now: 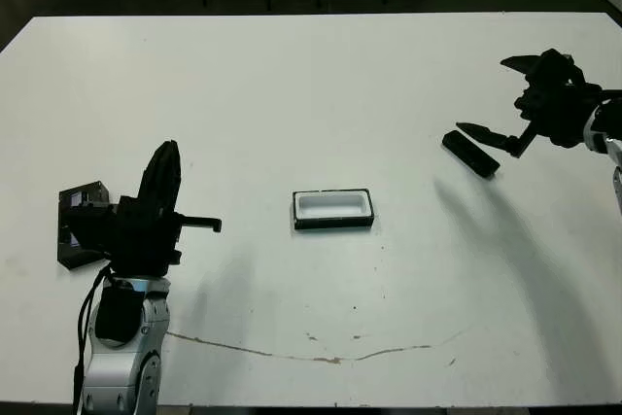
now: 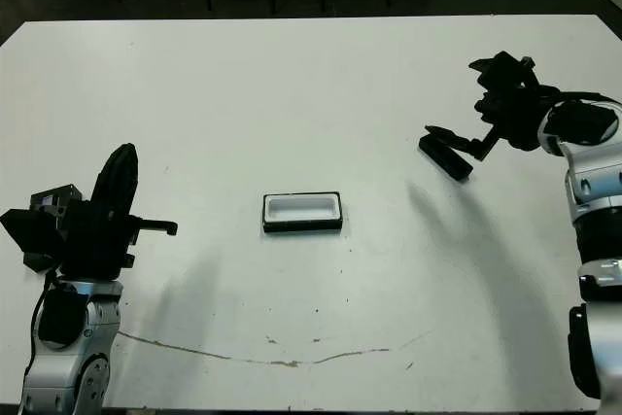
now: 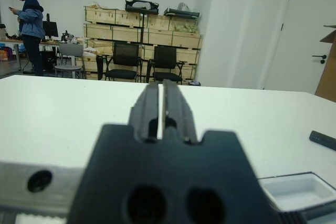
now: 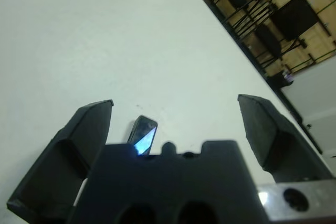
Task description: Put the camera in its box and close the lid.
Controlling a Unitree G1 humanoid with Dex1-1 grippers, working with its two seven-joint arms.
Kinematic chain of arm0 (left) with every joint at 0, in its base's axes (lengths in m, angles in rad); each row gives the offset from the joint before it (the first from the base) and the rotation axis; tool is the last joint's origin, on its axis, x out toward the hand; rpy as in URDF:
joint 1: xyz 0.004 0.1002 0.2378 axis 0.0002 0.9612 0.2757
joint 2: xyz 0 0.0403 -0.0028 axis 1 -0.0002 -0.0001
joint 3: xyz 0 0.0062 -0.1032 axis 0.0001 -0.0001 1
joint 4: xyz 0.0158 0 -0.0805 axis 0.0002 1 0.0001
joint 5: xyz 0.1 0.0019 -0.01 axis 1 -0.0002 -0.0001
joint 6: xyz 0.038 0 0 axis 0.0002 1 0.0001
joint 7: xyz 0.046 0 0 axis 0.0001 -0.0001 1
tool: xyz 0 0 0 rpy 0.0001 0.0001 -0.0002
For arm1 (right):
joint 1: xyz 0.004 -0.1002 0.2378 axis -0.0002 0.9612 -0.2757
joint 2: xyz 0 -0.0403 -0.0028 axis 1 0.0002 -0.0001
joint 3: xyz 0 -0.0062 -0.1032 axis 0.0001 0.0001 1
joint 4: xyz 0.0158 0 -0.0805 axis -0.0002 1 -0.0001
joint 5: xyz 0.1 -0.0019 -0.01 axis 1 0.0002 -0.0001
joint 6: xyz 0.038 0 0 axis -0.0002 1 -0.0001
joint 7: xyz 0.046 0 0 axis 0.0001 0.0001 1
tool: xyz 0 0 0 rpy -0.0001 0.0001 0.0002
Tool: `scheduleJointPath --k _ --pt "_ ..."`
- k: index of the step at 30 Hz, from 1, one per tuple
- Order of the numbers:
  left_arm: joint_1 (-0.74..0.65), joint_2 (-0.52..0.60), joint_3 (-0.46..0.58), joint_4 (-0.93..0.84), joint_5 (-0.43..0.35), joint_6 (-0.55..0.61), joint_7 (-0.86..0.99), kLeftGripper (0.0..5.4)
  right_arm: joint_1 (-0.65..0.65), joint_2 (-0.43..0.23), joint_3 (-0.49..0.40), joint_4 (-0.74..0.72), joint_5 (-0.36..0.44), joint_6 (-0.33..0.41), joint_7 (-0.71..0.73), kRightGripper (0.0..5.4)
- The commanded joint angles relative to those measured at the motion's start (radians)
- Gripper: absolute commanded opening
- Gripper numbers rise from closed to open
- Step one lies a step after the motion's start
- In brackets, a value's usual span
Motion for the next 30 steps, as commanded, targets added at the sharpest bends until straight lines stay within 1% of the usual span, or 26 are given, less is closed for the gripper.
scheduleJointPath --k 1,5,12,16,19,23,26,30 --pt "0.008 0.008 0.006 0.017 -0.006 0.002 -0.010 0.00 -0.016 0.020 -0.027 0.069 0.042 0.042 0.045 5.39" --pt "0.011 0.010 0.009 0.019 0.001 0.000 -0.010 0.00 -0.012 0.025 -0.046 0.122 0.059 0.037 0.059 5.39" --pt "0.010 0.009 0.011 0.034 -0.001 -0.018 -0.020 0.00 0.000 0.054 -0.093 0.168 0.104 0.131 0.034 5.39" --pt "0.010 0.008 0.010 0.039 0.006 -0.024 -0.017 0.00 0.001 0.064 -0.100 0.195 0.110 0.143 0.037 5.39" --pt "0.009 0.008 0.010 0.042 -0.003 -0.023 -0.021 0.00 -0.001 0.076 -0.107 0.201 0.118 0.192 0.027 5.39" --pt "0.009 0.012 0.012 0.045 0.005 -0.028 -0.021 0.00 0.017 0.084 -0.103 0.187 0.114 0.190 0.021 5.39" --pt "0.012 0.013 0.012 0.043 0.003 -0.027 -0.022 0.00 0.018 0.090 -0.103 0.198 0.117 0.209 0.035 5.39" --pt "0.014 0.012 0.015 0.045 -0.014 -0.028 -0.030 0.00 0.029 0.095 -0.093 0.194 0.106 0.218 0.031 5.39"
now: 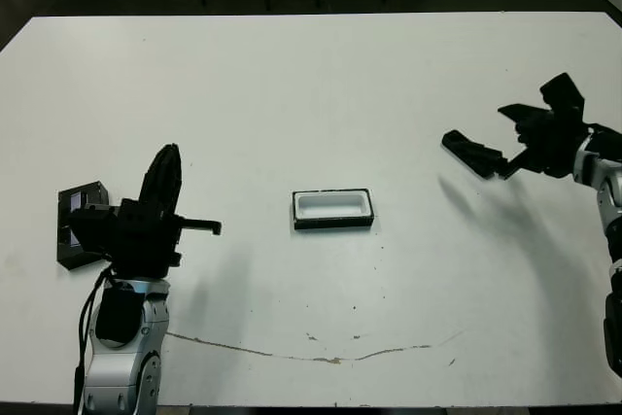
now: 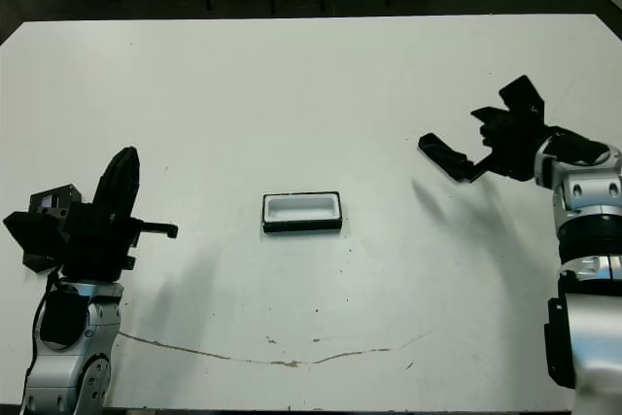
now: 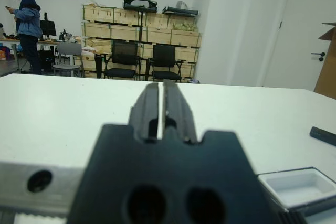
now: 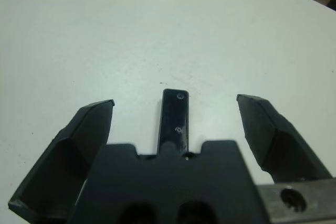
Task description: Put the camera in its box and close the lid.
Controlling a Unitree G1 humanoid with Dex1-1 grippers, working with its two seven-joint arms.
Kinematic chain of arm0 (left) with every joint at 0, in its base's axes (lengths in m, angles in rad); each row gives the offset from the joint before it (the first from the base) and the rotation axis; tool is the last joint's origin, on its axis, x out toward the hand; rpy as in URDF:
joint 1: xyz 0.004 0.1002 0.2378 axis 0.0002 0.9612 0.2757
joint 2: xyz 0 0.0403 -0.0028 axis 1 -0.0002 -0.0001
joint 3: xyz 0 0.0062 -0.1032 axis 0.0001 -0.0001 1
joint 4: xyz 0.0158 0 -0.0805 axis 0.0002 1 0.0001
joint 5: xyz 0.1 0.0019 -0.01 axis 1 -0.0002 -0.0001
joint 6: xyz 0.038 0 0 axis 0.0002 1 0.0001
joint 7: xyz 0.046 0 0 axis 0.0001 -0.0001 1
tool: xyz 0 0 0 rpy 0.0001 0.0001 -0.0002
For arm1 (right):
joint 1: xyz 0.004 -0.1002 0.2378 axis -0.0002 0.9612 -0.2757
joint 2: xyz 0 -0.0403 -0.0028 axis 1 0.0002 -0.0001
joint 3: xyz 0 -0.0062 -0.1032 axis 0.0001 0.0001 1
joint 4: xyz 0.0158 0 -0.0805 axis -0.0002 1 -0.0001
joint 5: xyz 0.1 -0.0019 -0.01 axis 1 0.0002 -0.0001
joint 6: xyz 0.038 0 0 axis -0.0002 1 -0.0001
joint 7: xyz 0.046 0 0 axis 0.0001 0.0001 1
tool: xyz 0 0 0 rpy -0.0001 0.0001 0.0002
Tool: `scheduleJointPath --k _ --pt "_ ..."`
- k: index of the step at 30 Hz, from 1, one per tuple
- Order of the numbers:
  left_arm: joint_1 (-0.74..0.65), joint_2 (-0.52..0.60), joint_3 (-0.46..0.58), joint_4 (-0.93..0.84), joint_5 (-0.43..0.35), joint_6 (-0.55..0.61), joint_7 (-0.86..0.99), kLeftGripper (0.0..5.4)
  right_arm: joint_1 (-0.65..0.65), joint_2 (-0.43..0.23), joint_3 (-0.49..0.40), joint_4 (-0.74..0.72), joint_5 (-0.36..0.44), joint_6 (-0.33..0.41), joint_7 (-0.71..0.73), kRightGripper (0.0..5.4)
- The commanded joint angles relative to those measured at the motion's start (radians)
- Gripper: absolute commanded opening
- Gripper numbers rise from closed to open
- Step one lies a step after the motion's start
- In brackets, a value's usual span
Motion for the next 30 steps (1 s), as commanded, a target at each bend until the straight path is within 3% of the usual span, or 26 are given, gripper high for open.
scheduleJointPath --k 1,22,30 --pt "0.014 0.010 0.010 0.016 -0.008 0.004 -0.009 0.00 0.035 0.009 0.008 0.005 -0.010 0.028 -0.006 5.39" --pt "0.024 0.020 0.018 0.019 -0.012 -0.005 -0.027 0.00 0.111 0.028 -0.005 0.025 -0.010 0.082 -0.066 5.39" --pt "0.027 0.018 0.017 0.011 -0.014 0.009 -0.026 0.00 0.141 0.081 -0.057 -0.004 0.036 0.165 -0.165 5.39"
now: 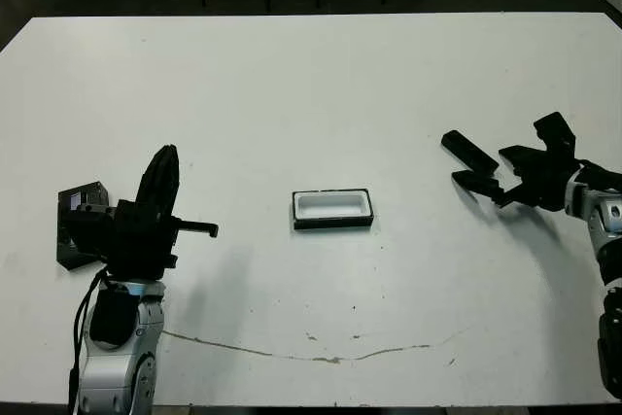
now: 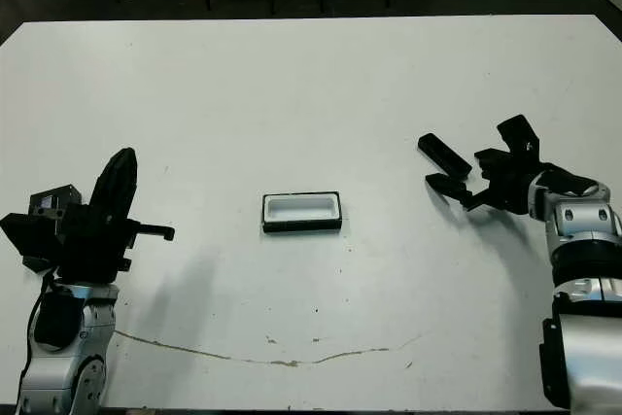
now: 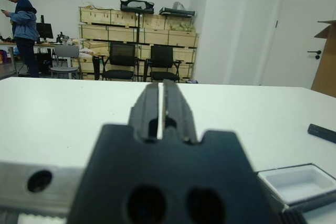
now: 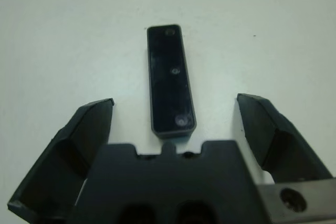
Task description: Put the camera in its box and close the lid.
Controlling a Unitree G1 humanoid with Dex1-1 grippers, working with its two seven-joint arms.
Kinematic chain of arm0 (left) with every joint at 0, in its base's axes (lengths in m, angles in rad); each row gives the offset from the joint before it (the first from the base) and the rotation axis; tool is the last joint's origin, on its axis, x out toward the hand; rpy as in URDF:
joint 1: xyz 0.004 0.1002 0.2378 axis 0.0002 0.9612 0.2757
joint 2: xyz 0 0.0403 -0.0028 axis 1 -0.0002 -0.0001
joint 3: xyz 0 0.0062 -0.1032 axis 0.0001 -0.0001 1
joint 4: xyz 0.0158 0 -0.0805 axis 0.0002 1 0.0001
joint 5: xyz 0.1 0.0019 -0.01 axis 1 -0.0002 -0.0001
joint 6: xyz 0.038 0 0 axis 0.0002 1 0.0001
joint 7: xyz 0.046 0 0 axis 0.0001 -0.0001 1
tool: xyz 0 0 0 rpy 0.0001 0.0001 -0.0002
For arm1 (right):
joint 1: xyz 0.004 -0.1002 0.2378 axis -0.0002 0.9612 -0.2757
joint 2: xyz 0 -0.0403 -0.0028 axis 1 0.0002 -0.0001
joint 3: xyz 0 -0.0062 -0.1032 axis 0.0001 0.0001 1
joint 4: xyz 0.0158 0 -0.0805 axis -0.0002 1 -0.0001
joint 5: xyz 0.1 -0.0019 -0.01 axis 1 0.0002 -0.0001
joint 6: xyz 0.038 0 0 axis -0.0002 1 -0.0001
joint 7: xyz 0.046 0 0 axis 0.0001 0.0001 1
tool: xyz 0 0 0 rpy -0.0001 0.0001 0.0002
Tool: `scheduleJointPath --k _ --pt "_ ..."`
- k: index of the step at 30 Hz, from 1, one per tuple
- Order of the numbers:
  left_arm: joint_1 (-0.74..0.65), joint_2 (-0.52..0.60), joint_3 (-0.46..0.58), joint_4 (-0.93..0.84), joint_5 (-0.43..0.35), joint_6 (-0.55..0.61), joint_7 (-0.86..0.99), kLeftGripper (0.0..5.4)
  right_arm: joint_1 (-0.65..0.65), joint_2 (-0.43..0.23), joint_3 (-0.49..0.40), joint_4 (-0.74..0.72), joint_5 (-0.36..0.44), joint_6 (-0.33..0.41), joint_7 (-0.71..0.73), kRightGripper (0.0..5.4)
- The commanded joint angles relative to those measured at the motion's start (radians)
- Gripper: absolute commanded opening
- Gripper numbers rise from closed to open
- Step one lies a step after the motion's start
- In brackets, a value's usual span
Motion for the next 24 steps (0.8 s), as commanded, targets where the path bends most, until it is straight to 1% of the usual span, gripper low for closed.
scheduleJointPath --k 1,2,6,7,10,15,17,21,24 --pt "0.020 0.006 0.006 0.005 -0.008 0.020 0.000 0.00 0.056 0.041 -0.015 -0.026 0.007 0.053 -0.073 5.39" --pt "0.021 0.007 0.005 0.005 -0.006 0.020 0.000 0.00 0.066 0.048 -0.017 -0.048 0.007 0.061 -0.095 5.39" --pt "0.019 0.009 0.003 0.019 0.000 -0.005 -0.006 0.00 0.109 0.073 -0.020 -0.112 0.008 0.046 -0.145 4.92" --pt "0.019 0.007 0.003 0.019 -0.003 -0.003 -0.006 0.00 0.117 0.076 -0.015 -0.124 0.002 0.034 -0.156 4.75" --pt "0.020 0.009 0.002 0.019 -0.005 0.002 -0.008 0.00 0.147 0.086 0.006 -0.147 -0.028 -0.063 -0.190 4.20" --pt "0.022 0.005 0.001 0.012 -0.010 0.014 -0.005 0.00 0.146 0.084 0.027 -0.132 -0.034 -0.117 -0.174 3.28" --pt "0.022 0.006 0.001 0.014 -0.008 0.006 -0.007 0.00 0.138 0.081 0.033 -0.123 -0.032 -0.106 -0.162 2.92" --pt "0.024 0.008 0.003 0.011 -0.006 0.006 -0.006 0.00 0.111 0.062 0.047 -0.086 -0.027 -0.084 -0.086 2.19" --pt "0.023 0.009 0.004 0.010 -0.004 0.002 -0.006 0.00 0.092 0.041 0.067 -0.057 -0.040 -0.087 -0.027 1.63"
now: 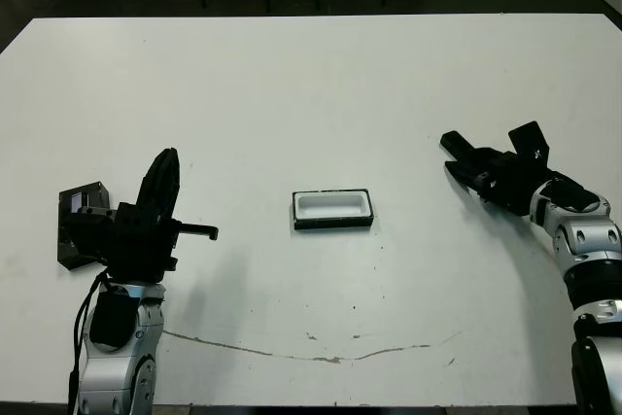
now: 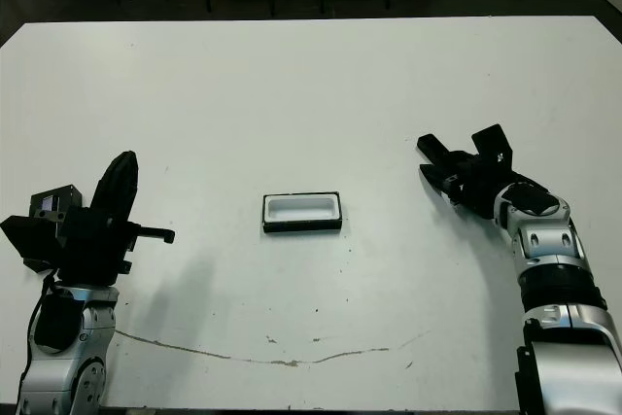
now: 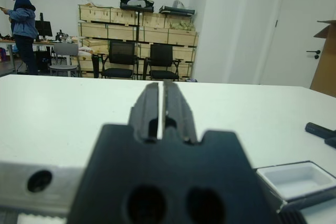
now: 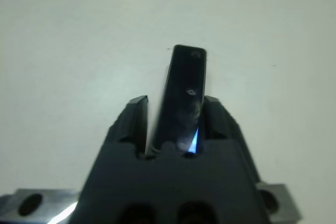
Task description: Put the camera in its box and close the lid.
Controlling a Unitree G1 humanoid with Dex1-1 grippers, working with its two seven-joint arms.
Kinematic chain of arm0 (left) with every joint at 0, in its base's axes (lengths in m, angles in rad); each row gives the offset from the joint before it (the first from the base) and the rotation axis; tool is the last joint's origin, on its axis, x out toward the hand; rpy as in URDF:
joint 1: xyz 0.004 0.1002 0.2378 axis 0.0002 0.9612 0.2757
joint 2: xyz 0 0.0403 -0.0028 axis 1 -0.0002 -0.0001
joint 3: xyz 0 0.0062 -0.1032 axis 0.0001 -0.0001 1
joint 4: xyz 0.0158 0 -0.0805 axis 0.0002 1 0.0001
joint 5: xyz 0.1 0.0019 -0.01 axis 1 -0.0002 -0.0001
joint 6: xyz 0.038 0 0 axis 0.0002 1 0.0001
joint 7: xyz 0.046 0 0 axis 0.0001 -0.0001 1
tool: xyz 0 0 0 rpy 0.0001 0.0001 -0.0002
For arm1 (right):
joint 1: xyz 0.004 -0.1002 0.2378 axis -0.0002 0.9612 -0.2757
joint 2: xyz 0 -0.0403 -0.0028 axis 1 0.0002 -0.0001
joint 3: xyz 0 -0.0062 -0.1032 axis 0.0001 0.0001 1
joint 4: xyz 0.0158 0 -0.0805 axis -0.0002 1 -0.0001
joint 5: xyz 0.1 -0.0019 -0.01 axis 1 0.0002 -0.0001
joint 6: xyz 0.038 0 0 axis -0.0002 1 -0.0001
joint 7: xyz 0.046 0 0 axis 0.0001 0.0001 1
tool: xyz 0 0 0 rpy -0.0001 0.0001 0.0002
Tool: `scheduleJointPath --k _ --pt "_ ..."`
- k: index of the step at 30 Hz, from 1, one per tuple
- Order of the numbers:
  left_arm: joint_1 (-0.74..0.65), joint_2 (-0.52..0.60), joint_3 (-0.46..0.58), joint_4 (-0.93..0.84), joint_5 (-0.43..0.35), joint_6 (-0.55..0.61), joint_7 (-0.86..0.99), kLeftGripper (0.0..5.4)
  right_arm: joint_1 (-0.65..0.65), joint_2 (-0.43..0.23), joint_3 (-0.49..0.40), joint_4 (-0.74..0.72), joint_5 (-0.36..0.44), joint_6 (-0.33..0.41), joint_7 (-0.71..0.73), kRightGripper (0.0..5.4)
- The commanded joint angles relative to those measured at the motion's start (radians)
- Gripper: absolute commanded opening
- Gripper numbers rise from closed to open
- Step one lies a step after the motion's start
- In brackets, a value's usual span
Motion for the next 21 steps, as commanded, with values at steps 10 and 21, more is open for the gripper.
scheduleJointPath --k 10,21 --pt "0.016 0.007 0.006 -0.003 0.003 0.012 0.005 0.00 -0.022 -0.051 0.046 0.125 -0.025 0.008 0.156 0.79" --pt "0.022 0.011 0.005 -0.008 -0.004 0.011 -0.003 0.00 0.065 0.015 -0.044 -0.189 0.082 0.002 0.050 0.79"
